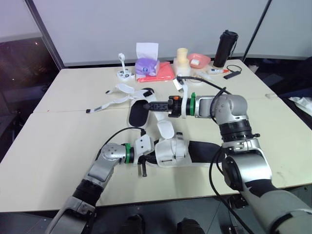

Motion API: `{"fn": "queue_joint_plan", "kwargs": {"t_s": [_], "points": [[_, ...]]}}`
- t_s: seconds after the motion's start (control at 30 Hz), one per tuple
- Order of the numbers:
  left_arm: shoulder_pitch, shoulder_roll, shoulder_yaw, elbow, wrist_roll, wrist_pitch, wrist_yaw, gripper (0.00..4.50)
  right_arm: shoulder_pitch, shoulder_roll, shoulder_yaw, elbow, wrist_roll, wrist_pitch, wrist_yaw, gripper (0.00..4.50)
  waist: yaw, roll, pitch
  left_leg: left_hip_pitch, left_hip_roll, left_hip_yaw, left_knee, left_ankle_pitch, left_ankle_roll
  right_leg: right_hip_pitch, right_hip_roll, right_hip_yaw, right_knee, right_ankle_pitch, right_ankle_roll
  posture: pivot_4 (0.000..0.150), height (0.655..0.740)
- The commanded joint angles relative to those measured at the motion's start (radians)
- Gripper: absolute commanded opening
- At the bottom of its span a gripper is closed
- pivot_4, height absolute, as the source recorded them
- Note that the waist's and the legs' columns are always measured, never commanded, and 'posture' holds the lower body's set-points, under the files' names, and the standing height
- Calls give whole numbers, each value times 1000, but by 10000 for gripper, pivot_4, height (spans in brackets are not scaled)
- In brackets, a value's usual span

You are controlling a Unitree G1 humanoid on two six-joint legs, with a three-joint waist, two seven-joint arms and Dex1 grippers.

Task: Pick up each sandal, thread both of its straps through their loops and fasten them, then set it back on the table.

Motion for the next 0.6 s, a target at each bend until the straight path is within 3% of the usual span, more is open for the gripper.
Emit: {"fn": "queue_joint_plan", "kwargs": {"t_s": [0.03,0.1,0.2,0.43,0.6], "points": [[35,-1,-63,70,47,33,-3,0,-11,-2,-37,-103,59,50,-7,23582,0,0,0,0,0,0,0,0,0,0,0,0,0,0,0,1500,7400],[32,-2,-63,74,47,31,-3,0,14,-10,-37,-166,81,82,-9,16170,1,0,0,0,0,0,0,0,0,0,0,0,0,0,0,1500,7400],[30,-3,-63,77,47,28,-4,0,47,-21,-44,-254,112,124,-18,200,1,0,0,0,0,0,0,0,0,0,0,0,0,0,0,1500,7400],[22,-8,-66,90,48,22,-9,0,116,-59,-9,-416,151,141,-17,200,3,0,0,0,0,0,0,0,0,0,0,0,0,0,0,1500,7400],[16,-12,-67,96,51,18,-13,0,120,-111,26,-322,89,50,-10,200,3,0,0,0,0,0,0,0,0,0,0,0,0,0,0,1500,7400]]}}
